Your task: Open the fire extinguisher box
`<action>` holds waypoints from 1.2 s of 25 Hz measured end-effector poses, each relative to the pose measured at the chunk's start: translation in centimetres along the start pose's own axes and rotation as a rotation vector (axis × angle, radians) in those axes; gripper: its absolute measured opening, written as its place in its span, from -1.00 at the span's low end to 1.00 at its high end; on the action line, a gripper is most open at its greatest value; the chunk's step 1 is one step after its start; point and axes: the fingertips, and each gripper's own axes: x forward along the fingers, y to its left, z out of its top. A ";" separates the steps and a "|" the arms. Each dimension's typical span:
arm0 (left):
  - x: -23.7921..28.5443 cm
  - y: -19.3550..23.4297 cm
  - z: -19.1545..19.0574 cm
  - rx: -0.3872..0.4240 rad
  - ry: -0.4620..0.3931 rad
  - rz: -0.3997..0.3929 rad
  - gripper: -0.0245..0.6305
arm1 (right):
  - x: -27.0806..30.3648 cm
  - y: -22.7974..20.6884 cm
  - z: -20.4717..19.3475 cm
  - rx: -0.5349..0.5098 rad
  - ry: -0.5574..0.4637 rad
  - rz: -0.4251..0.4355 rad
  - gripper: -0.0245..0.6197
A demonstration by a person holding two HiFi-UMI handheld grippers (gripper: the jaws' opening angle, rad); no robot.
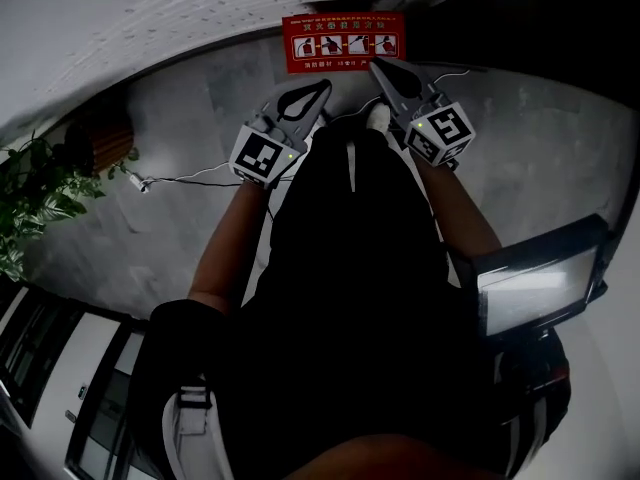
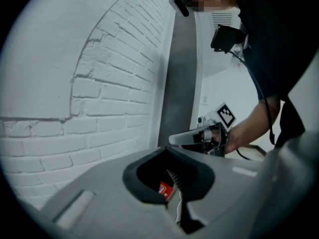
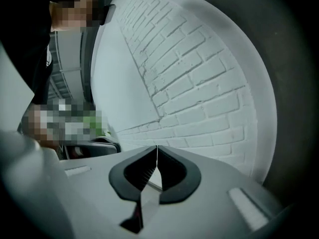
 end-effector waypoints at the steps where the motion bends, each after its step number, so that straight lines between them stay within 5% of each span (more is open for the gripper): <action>1: 0.2 0.4 -0.9 -0.006 0.009 -0.006 -0.93 | 0.3 -0.4 -1.0 0.006 0.007 -0.017 -0.90; 22: 9.7 4.3 -15.7 -0.100 0.122 -0.069 -0.93 | 3.4 -10.0 -18.4 0.237 0.056 -0.225 -0.90; 30: 11.8 3.9 -20.1 -0.105 0.185 -0.089 -0.93 | 3.1 -11.9 -24.6 0.426 0.053 -0.253 -0.75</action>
